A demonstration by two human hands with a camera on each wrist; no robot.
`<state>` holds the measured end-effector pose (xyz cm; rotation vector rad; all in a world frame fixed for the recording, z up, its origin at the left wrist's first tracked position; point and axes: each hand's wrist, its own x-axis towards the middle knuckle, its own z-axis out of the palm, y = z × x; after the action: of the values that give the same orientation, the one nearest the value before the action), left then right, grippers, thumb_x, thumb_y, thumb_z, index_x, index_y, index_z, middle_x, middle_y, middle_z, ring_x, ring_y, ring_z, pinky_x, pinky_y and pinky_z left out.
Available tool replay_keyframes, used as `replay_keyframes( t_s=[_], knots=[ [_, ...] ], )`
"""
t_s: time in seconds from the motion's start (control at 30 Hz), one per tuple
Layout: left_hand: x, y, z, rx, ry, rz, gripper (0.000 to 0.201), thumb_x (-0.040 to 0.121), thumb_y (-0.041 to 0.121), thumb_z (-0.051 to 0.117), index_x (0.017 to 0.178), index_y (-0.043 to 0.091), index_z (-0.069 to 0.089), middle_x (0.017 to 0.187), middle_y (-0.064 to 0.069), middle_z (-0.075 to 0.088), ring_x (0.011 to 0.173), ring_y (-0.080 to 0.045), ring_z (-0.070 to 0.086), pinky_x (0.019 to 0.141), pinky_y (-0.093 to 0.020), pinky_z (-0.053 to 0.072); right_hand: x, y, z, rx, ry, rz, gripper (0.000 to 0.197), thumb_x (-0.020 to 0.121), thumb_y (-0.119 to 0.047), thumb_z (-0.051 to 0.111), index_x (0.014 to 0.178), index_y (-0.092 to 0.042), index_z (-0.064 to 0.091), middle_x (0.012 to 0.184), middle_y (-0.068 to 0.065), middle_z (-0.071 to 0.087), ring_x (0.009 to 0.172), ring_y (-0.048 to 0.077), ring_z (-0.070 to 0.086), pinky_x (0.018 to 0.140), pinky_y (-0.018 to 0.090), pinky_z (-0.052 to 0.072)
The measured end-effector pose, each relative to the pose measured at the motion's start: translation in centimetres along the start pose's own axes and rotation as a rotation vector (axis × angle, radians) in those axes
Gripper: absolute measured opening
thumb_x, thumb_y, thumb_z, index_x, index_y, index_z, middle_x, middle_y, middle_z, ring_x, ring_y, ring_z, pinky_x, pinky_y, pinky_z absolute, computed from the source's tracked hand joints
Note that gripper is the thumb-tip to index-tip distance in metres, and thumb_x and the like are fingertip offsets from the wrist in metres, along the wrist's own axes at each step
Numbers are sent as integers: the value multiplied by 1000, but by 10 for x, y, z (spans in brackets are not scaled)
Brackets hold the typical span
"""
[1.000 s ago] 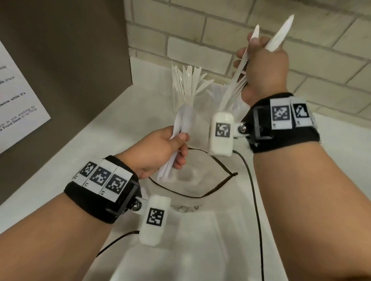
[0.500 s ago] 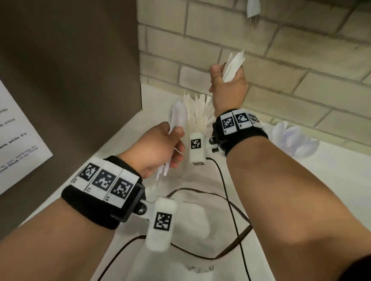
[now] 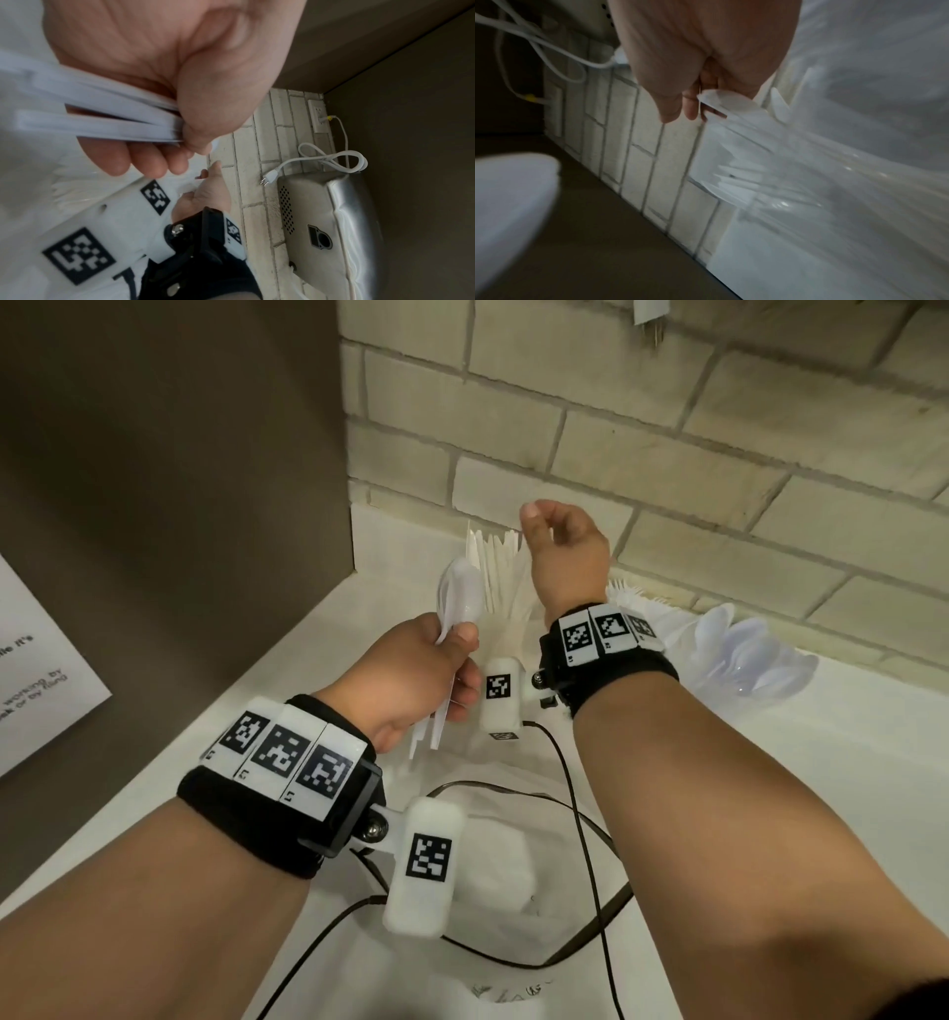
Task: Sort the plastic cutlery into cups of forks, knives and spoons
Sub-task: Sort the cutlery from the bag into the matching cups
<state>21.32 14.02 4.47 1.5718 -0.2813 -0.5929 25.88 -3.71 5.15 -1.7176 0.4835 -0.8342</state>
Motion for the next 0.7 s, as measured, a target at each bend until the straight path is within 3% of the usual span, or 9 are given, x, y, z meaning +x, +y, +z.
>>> replay_keyframes(
  t_s=[0.07,0.17,0.23,0.3,0.37,0.43,0.53,0.63,0.7],
  knots=[
    [-2,2,3,-2,-6,9,22,100,30,45,98,10,54,68,-3,58,57,-16,56,61,-32,54,-4,-17,-10,-49,49,-53,25,89,-29,65,109,-14,66,112,-1,68,111,13,61,102,35,47],
    [-7,6,11,-8,-15,31,20,98,32,48,92,13,53,74,-3,55,52,-13,54,56,-30,54,-27,-53,-33,-28,65,-89,22,88,-28,65,106,-14,66,101,-6,69,99,8,63,94,29,50],
    [-13,9,17,16,-36,71,21,94,34,55,92,13,53,74,-1,52,48,-10,50,51,-28,50,-55,-73,-52,5,-91,3,32,82,-38,70,106,-18,64,94,-6,69,91,7,65,88,28,52],
    [-20,11,23,121,-68,156,22,88,34,64,97,18,53,78,4,52,49,-7,46,48,-24,43,-87,-84,-68,-32,-311,114,59,70,-50,77,119,-27,54,103,-3,69,97,9,66,90,32,52],
    [-29,12,33,290,-121,284,28,83,29,71,107,26,56,86,7,57,58,-5,50,49,-17,41,-113,-84,-79,-117,-408,110,76,66,-45,83,129,-34,43,110,1,66,96,12,68,88,33,55],
    [-38,12,44,389,-164,385,32,78,24,75,104,31,58,85,11,63,66,-4,55,54,-13,45,-130,-79,-89,-168,-380,65,72,72,-31,80,133,-33,43,113,4,64,99,18,67,90,40,55],
    [-52,9,53,343,-238,364,32,79,28,75,106,28,58,66,16,60,50,1,50,50,-16,42,-143,-71,-110,-32,-363,102,54,83,-8,62,134,-21,49,118,9,64,108,24,64,97,47,51],
    [-65,2,57,227,-425,279,16,85,32,65,97,26,57,56,13,54,45,-9,44,47,-27,44,-155,-67,-126,118,-355,155,49,81,-7,56,128,-20,54,124,14,62,114,34,60,100,53,47],
    [-72,-2,60,138,-518,203,20,81,40,57,88,21,55,54,8,49,45,-11,43,49,-29,46,-161,-66,-132,140,-348,185,43,84,-6,54,123,-23,57,124,18,62,111,41,60,96,55,48]
  ],
)
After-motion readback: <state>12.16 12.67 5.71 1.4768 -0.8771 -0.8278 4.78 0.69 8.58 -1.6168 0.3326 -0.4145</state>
